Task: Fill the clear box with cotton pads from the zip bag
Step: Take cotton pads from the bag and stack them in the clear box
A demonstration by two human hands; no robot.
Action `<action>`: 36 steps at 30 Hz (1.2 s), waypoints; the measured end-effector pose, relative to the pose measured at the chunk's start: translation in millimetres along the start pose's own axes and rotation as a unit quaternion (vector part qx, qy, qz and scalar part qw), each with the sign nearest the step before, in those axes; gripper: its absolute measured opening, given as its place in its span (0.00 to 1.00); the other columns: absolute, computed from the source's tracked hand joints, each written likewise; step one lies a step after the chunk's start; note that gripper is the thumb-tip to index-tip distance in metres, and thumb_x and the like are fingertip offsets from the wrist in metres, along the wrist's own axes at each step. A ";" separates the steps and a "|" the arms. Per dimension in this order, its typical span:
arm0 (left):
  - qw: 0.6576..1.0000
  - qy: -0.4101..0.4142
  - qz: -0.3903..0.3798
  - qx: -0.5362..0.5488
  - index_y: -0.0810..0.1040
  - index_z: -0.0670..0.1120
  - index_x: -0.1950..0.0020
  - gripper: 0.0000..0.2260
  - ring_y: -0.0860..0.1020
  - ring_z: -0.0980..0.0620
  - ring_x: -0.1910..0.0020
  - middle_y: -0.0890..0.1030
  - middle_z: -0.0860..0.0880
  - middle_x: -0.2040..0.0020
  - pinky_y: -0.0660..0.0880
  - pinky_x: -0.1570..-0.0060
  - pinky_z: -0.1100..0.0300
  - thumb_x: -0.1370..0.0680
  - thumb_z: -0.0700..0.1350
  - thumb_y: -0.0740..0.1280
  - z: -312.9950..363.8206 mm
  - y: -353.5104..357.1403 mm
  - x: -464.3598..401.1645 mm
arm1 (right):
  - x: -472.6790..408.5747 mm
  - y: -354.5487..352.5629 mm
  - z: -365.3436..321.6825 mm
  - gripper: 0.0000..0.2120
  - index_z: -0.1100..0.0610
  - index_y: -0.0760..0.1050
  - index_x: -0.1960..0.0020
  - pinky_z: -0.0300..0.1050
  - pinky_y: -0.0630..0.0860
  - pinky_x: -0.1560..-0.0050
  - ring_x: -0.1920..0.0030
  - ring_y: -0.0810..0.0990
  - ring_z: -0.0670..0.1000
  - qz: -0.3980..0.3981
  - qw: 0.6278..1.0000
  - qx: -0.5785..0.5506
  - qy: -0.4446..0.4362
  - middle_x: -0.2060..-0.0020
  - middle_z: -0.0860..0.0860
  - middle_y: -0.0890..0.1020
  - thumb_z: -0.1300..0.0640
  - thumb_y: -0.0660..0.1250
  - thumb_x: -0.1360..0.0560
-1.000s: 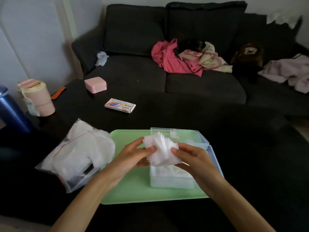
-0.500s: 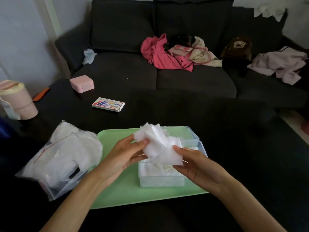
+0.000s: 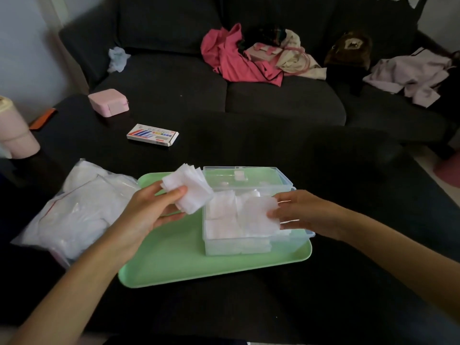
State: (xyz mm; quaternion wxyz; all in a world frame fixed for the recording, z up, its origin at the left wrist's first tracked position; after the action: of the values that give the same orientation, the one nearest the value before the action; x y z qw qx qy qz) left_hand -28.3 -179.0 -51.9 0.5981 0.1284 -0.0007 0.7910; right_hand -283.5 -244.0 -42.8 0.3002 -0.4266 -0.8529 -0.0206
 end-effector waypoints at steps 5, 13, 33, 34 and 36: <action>1.000 -0.010 -0.007 -0.015 0.80 0.50 0.47 0.09 0.84 0.52 0.56 0.85 0.51 0.54 0.79 0.64 0.65 0.26 0.46 0.70 -6.3 1.8 2.0 | -12.3 5.9 16.6 0.10 0.66 0.79 0.48 0.38 0.78 0.52 0.56 0.82 0.49 0.010 0.987 0.148 0.065 0.56 0.55 0.83 0.61 0.69 0.26; 1.000 -0.015 -0.009 -0.025 0.80 0.50 0.48 0.07 0.84 0.52 0.58 0.86 0.51 0.56 0.79 0.65 0.65 0.26 0.44 0.70 -3.9 7.6 3.2 | -19.9 1.9 -6.9 0.12 0.52 0.75 0.56 0.36 0.74 0.61 0.71 0.80 0.41 0.070 0.906 0.418 0.009 0.69 0.47 0.83 0.45 0.72 0.30; 0.992 -0.043 -0.076 -0.089 0.79 0.51 0.48 0.06 0.84 0.53 0.56 0.86 0.51 0.56 0.80 0.60 0.64 0.25 0.45 0.69 -6.8 33.7 -3.9 | -9.5 70.7 -24.2 0.10 0.37 0.77 0.45 0.42 0.68 0.56 0.59 0.70 0.48 -0.074 0.471 0.759 -0.444 0.61 0.44 0.73 0.42 0.64 0.26; 0.992 -0.045 -0.079 -0.089 0.79 0.50 0.48 0.07 0.84 0.53 0.55 0.85 0.51 0.55 0.80 0.59 0.64 0.25 0.45 0.69 -7.1 36.0 -3.9 | -8.1 72.8 -24.0 0.10 0.37 0.78 0.46 0.41 0.69 0.57 0.59 0.72 0.48 -0.068 0.457 0.765 -0.449 0.61 0.43 0.74 0.42 0.64 0.26; 0.992 -0.052 -0.086 -0.081 0.79 0.50 0.47 0.08 0.84 0.53 0.54 0.85 0.51 0.53 0.80 0.58 0.64 0.25 0.45 0.69 -7.4 40.4 -1.9 | -0.5 73.0 -26.2 0.10 0.39 0.78 0.46 0.40 0.71 0.56 0.58 0.74 0.48 -0.056 0.437 0.766 -0.468 0.60 0.43 0.75 0.42 0.65 0.26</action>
State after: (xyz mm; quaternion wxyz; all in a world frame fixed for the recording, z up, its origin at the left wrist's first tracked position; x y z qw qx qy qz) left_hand -67.5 -191.2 -53.4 0.6719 0.1200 -0.0844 0.7260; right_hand -216.2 -205.7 -37.8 0.0574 0.0813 -0.5532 0.8271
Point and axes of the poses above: each hand's wrist, its own x-axis away from the middle knuckle, its own y-axis out of the palm, z = x × y, the point moved 9 cm from there along -x, towards the middle knuckle
